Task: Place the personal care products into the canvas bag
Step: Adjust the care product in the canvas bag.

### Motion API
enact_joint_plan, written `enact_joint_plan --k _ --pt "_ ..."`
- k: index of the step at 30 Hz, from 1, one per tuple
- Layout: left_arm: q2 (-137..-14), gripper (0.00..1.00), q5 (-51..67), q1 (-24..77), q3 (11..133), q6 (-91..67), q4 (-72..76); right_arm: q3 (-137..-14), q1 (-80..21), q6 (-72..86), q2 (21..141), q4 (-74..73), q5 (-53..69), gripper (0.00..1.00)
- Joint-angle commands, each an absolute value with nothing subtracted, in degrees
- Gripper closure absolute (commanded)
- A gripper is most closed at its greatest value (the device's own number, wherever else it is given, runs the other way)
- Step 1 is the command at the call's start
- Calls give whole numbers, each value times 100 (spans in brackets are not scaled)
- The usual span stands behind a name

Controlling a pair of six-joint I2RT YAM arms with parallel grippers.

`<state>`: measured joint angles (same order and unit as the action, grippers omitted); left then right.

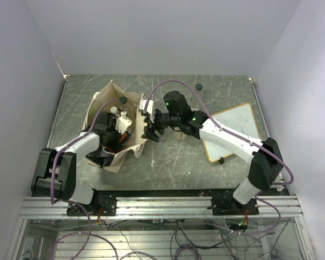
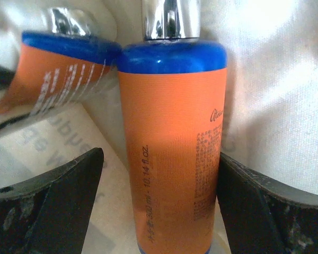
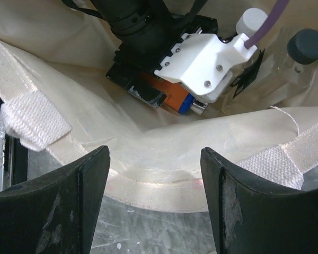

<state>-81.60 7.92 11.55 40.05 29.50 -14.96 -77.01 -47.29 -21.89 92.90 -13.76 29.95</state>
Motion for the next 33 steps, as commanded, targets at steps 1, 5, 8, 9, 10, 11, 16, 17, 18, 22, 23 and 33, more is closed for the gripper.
enact_joint_plan --k 1,5,8,9,10,11,16,17,18,22,23,33 --pt "-8558 7 402 1382 4116 3172 -1282 -7639 -4693 -2297 9403 -1463 2892 31" --pt "-8835 8 126 1487 4099 3150 -1335 -7621 -4688 -2320 9398 -1472 2874 31" --pt "-9051 10 7 1567 4176 3095 -1398 -7614 -4689 -2324 9409 -1472 2873 31" --pt "-9121 11 1 1579 4212 3094 -1414 -7612 -4685 -2321 9415 -1468 2880 31" --pt "-9204 12 3 1594 4251 3108 -1452 -7611 -4689 -2314 9420 -1468 2883 31" --pt "-9279 13 -12 1605 4286 3099 -1481 -7619 -4685 -2313 9427 -1468 2889 31" --pt "-9285 23 -55 1617 4285 3071 -1474 -7630 -4685 -2359 9435 -1485 2859 31" --pt "-9195 27 -27 1617 4248 3075 -1462 -7629 -4687 -2378 9438 -1496 2849 31" --pt "-9081 30 5 1617 4211 3072 -1459 -7633 -4691 -2388 9439 -1506 2836 31" --pt "-8731 46 192 1613 4341 2803 -1623 -7772 -4690 -2399 9437 -1554 2775 31" --pt "-8678 50 257 1616 4424 2693 -1721 -7817 -4693 -2404 9427 -1570 2769 31" --pt "-7829 93 625 1617 4837 2600 -2291 -8128 -4646 -2296 9388 -1643 2654 31"
